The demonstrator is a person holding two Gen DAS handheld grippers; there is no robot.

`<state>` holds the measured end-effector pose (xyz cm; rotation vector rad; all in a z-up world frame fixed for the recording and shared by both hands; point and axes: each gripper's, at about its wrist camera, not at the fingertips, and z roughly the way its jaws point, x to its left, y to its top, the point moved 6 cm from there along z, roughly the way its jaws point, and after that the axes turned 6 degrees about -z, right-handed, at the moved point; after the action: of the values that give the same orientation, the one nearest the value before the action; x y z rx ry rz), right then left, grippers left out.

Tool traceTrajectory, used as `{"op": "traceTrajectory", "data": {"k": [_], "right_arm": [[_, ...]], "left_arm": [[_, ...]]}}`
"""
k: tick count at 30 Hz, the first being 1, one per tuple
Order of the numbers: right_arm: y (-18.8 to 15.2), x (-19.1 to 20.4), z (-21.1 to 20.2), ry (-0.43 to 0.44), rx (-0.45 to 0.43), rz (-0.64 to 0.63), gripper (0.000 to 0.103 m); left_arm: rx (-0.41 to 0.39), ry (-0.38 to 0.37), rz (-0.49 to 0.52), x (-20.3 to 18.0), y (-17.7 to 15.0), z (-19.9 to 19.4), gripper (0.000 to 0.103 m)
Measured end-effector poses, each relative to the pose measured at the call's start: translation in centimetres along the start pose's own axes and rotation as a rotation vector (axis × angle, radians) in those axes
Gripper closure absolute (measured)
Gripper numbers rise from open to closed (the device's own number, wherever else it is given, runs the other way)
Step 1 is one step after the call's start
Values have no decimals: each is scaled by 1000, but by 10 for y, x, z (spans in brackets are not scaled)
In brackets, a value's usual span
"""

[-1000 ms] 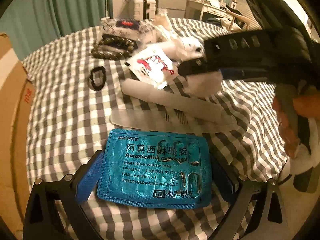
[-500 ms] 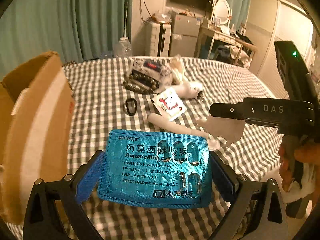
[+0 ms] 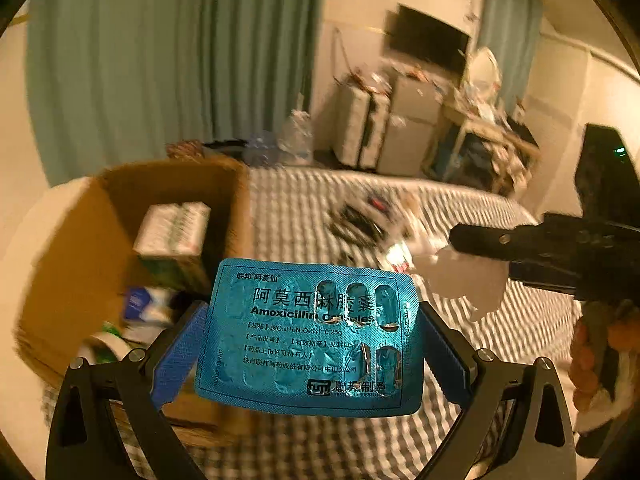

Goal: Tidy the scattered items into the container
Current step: 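Carry the blister pack and plush toy into the cardboard box and release them, then grasp the red-printed sachet with the left tool while the right grasps the white stick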

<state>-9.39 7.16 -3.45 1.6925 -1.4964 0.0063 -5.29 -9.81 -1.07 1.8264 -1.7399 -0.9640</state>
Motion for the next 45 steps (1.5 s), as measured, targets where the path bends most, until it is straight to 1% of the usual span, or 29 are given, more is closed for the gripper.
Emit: {"op": "traceTrajectory", "data": {"k": [1, 3, 4, 5, 8, 10, 12, 14, 17, 19, 20, 21, 22, 23, 25, 28, 30, 32, 35, 37, 40, 42, 43, 45], "right_arm": [[7, 15, -1, 17, -9, -22, 53], [27, 61, 1, 81, -27, -89, 53], [31, 74, 2, 98, -27, -106, 53], [39, 96, 10, 123, -22, -136, 53], [46, 132, 33, 135, 0, -186, 53], [44, 150, 58, 151, 36, -204, 53], [36, 161, 82, 172, 79, -205, 53], [26, 165, 105, 167, 119, -209, 53], [17, 168, 128, 153, 153, -218, 53], [13, 171, 143, 164, 169, -209, 52], [14, 170, 146, 160, 160, -197, 38], [15, 170, 148, 153, 153, -185, 14], [16, 169, 150, 145, 144, -169, 7], [18, 167, 148, 141, 122, -154, 5], [25, 165, 144, 131, 98, -155, 6], [31, 151, 131, 75, 59, -164, 6], [31, 140, 121, 72, 57, -148, 6], [31, 128, 107, 50, 33, -146, 6], [32, 104, 75, -41, -21, -184, 6], [33, 89, 53, -75, -41, -189, 6], [35, 51, 17, -178, -96, -178, 6], [35, 30, -2, -240, -121, -186, 5], [34, 21, -10, -258, -129, -190, 5], [28, -7, -28, -329, -156, -199, 5]], "left_arm": [[-16, 20, -9, 11, 11, -6, 3], [-53, 59, -11, 34, 30, -18, 3], [-61, 67, -11, 42, 36, -22, 3], [-71, 80, -19, 55, 43, -26, 3], [-80, 126, -42, 86, 55, -31, 3], [-76, 172, -46, 107, 55, -28, 3], [-59, 190, -58, 123, 50, -21, 3], [-32, 203, -74, 137, 40, -12, 3], [4, 213, -72, 149, 26, 3, 1], [29, 244, -71, 155, 18, 13, 1], [39, 242, -77, 157, 13, 16, 0], [52, 235, -92, 159, 9, 19, 0], [66, 226, -105, 160, 6, 22, 0], [80, 216, -111, 160, 3, 24, 0], [100, 221, -101, 159, 2, 27, 0], [100, 230, -70, 152, 5, 27, 0], [95, 237, -78, 147, 7, 24, 0], [82, 215, -85, 138, 8, 16, 0], [71, 199, -60, 115, 8, 8, 0], [61, 189, -38, 93, 10, 2, 0], [44, 157, -23, 59, 11, -2, 0], [39, 148, -21, 37, 9, -2, 0], [38, 148, -22, 25, 7, 1, 0], [46, 137, -27, 2, 2, 9, 0]]}}
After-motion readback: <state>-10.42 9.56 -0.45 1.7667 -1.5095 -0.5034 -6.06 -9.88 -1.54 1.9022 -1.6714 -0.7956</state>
